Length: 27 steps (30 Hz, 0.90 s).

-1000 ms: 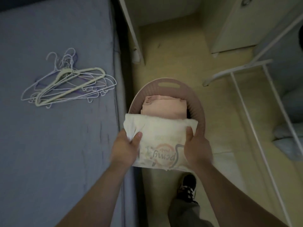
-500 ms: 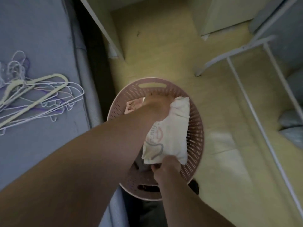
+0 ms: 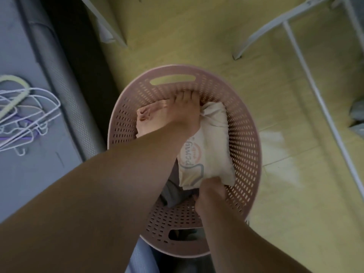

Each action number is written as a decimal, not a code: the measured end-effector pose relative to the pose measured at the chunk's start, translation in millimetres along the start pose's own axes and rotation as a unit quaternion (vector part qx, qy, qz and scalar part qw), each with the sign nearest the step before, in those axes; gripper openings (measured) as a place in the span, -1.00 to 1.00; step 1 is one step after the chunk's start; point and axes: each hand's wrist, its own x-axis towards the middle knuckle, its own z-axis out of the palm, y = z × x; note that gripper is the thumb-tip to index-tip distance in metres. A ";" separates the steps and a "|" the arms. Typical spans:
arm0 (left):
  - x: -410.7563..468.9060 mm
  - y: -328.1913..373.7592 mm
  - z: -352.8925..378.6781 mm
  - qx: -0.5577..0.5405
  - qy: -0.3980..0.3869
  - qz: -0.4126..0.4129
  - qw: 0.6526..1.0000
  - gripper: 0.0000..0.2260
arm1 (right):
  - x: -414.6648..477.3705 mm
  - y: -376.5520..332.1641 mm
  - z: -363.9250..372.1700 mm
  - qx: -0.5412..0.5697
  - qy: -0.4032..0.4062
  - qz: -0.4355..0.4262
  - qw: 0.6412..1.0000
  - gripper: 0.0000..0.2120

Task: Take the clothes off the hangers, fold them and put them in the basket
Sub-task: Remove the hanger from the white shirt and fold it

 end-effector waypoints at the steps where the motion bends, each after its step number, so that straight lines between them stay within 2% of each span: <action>1: -7.7 -1.6 -2.2 0.034 0.061 0.044 0.997 -0.60 | -8.3 1.9 -0.6 0.111 -0.005 0.013 0.994 -0.18; 2: -17.2 -2.5 -0.7 0.052 0.122 0.114 0.985 -0.63 | -14.4 7.0 -0.3 0.118 0.050 0.000 0.992 -0.20; 3: -25.7 -2.2 2.3 0.056 0.177 0.207 0.961 -0.67 | -28.5 7.5 -4.0 0.111 0.108 -0.041 0.987 -0.31; 4: -31.5 -2.8 6.7 0.056 0.203 0.304 0.929 -0.72 | -39.5 7.3 -6.4 0.006 0.131 -0.130 0.983 -0.45; 5: -30.9 -3.3 9.1 0.068 0.209 0.375 0.901 -0.74 | -44.4 6.9 -9.1 -0.097 0.129 -0.224 0.961 -0.56; 6: -29.5 -2.5 11.0 0.091 0.193 0.410 0.887 -0.71 | -46.8 3.7 -13.0 -0.203 0.139 -0.315 0.917 -0.61; 7: -26.1 -1.4 13.5 0.126 0.163 0.417 0.885 -0.63 | -44.0 -0.8 -18.5 -0.293 0.168 -0.383 0.860 -0.58; 8: -21.2 -1.7 13.7 0.167 0.128 0.412 0.887 -0.52 | -36.4 -8.8 -23.0 -0.372 0.185 -0.403 0.816 -0.50; 10: -8.6 -10.5 18.3 0.237 0.068 0.401 0.882 -0.32 | -14.0 -21.8 -30.9 -0.489 0.164 -0.355 0.780 -0.29; 11: -1.6 -16.2 28.0 0.252 0.051 0.402 0.879 -0.25 | 2.1 -24.5 -31.8 -0.516 0.150 -0.331 0.776 -0.20; 13: 7.4 -25.9 39.7 0.242 0.031 0.397 0.885 -0.16 | 18.7 -27.5 -32.3 -0.530 0.145 -0.341 0.763 -0.13; 18: 19.7 -23.8 79.0 0.259 0.027 0.377 0.889 -0.12 | 54.5 -21.8 -12.8 -0.555 0.197 -0.382 0.712 -0.16; 21: 16.0 -15.8 75.1 0.289 0.027 0.366 0.884 -0.11 | 58.1 -18.5 -12.5 -0.575 0.193 -0.371 0.704 -0.16; 24: -10.2 -2.1 54.4 0.296 0.035 0.338 0.893 -0.18 | 24.5 -18.0 -22.5 -0.593 0.171 -0.361 0.699 -0.24; 27: -55.8 13.0 15.0 0.240 0.012 0.313 0.919 -0.44 | -26.2 -14.8 -41.0 -0.574 0.128 -0.414 0.695 -0.50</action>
